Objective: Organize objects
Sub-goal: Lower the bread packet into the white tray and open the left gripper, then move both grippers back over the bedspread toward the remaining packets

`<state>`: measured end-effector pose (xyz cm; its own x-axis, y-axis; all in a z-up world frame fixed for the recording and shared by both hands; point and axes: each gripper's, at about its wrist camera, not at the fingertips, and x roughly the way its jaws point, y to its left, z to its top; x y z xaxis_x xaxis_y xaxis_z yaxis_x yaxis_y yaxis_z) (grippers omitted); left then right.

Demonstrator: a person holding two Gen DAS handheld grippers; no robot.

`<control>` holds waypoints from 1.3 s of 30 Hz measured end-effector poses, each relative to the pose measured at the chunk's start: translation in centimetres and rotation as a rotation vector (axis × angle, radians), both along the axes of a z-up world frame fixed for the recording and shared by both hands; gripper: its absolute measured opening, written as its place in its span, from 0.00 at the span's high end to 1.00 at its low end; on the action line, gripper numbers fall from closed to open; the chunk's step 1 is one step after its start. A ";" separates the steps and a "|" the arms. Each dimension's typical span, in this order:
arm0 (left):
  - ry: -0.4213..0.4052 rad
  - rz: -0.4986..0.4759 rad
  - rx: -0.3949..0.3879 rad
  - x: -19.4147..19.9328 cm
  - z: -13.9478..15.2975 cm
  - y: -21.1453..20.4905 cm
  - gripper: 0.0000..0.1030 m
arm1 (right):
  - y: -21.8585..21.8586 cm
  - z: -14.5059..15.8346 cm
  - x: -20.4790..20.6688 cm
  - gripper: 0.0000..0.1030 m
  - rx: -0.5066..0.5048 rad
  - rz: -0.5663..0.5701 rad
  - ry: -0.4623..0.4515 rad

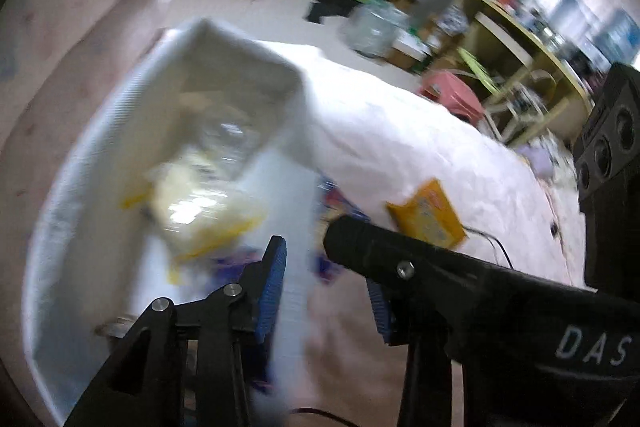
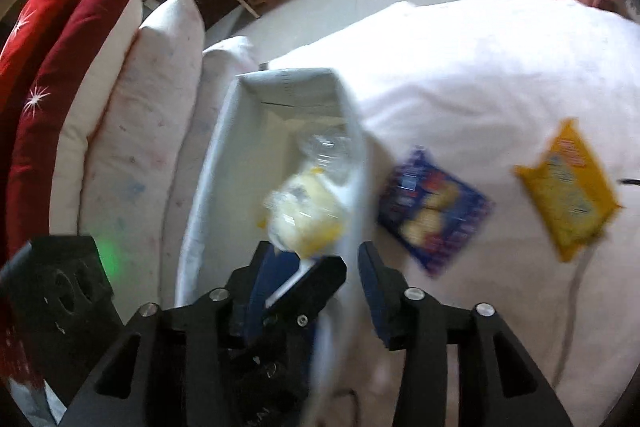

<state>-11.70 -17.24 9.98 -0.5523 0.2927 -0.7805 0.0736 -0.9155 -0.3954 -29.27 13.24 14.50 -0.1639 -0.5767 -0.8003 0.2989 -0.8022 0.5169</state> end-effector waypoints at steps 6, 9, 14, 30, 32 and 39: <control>-0.006 -0.139 -0.062 -0.5 -1.0 6.5 0.62 | 7.7 1.1 1.9 0.56 0.114 -0.063 0.036; -0.007 -0.171 -0.092 -0.2 -1.7 8.8 0.61 | 11.0 1.3 2.7 0.56 0.186 -0.074 0.073; -0.067 -0.157 -0.150 0.8 -4.8 11.0 0.61 | 15.1 -0.4 4.6 0.56 0.246 -0.071 0.150; 0.114 -0.038 -0.548 3.7 -11.3 14.9 0.17 | 14.5 -11.4 3.2 0.21 0.428 0.051 0.215; 0.099 -0.037 -0.458 3.4 -11.3 13.6 0.16 | 14.6 -11.4 3.4 0.14 0.416 0.042 0.214; 0.098 -0.038 -0.460 3.8 -11.3 13.0 0.11 | 14.5 -11.5 3.4 0.08 0.441 0.081 0.175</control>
<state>-7.89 -4.20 -1.34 -0.6251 -0.0500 -0.7789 0.0191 -0.9986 0.0488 -25.88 27.72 2.98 -0.2868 -0.2045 -0.9359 0.4213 -0.9043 0.0685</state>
